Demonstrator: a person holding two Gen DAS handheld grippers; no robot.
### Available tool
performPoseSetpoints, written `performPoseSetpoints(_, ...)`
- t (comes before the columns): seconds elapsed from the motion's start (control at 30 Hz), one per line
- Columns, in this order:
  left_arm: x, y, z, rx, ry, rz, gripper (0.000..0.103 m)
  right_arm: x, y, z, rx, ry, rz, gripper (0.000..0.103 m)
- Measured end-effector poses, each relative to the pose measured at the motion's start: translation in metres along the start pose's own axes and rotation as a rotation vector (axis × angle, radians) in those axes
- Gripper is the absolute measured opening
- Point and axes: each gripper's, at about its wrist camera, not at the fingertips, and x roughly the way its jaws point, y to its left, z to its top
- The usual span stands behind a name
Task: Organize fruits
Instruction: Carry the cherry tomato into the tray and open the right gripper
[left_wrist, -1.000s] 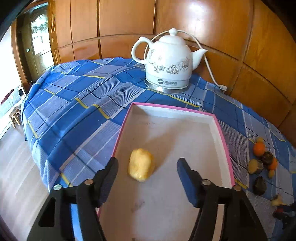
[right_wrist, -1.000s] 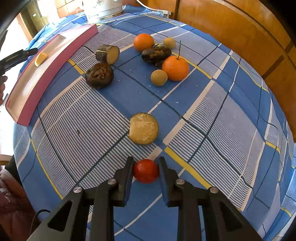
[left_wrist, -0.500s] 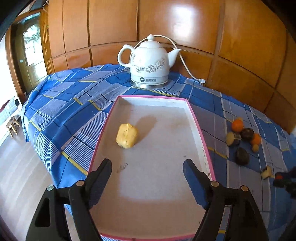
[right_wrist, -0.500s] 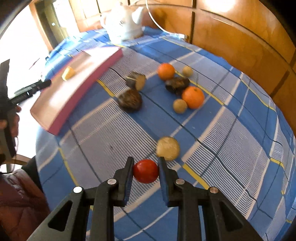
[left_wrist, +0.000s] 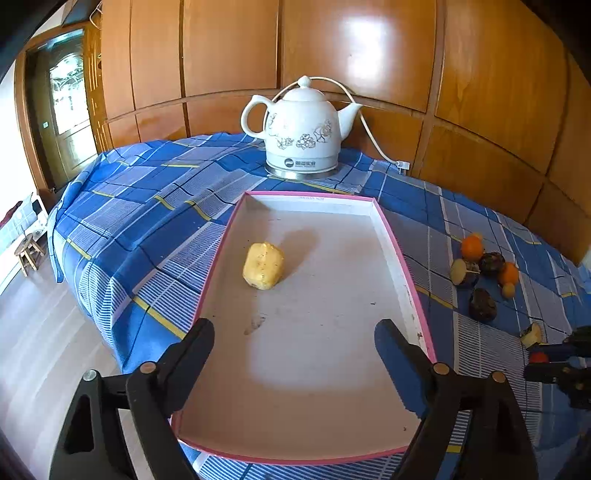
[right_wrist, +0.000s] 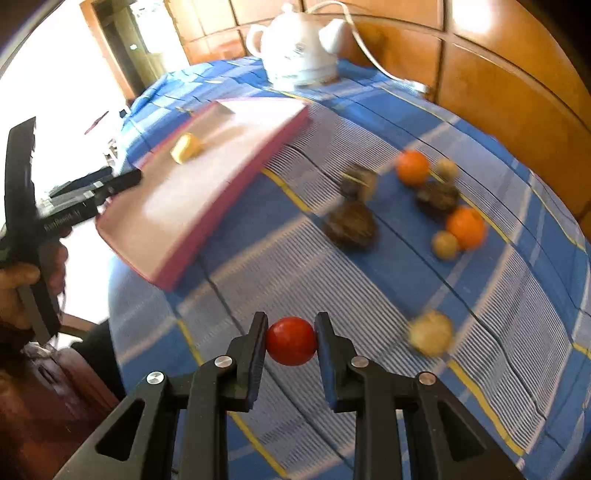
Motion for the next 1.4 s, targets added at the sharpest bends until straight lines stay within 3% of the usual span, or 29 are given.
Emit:
performPoseSetpoints(0.37, 0.003, 0.029, -0.003, -0.067, 0.012, 0.019, 0.093, 0.033, 0.058, 0.073, 0.013, -0.068, 0.122, 0.026)
performPoseSetpoints(0.57, 0.007, 0.051, -0.003, -0.124, 0.031, 0.023, 0.093, 0.063, 0.080, 0.101, 0.040, -0.064, 0.128, 0.026)
performPoseSetpoints(0.7, 0.007, 0.058, -0.004, -0.158, 0.033, 0.013, 0.093, 0.077, 0.083, 0.112, 0.066, -0.071, 0.116, 0.036)
performPoseSetpoints(0.8, 0.009, 0.057, -0.005, -0.151, 0.045, -0.006, 0.091, 0.074, 0.078, 0.112, 0.089, -0.090, 0.111, 0.042)
performPoseSetpoints(1.03, 0.010, 0.037, -0.009, -0.084, 0.062, -0.053, 0.091, 0.049, 0.057, 0.094, 0.097, -0.124, 0.034, 0.042)
performPoseSetpoints(1.1, 0.008, 0.035, -0.009, -0.091, 0.059, -0.080, 0.086, 0.038, 0.047, 0.087, 0.103, -0.139, 0.012, 0.043)
performPoseSetpoints(1.4, 0.004, 0.029, -0.002, -0.100, 0.066, -0.136, 0.085, -0.014, -0.027, 0.047, 0.188, -0.167, -0.127, 0.045)
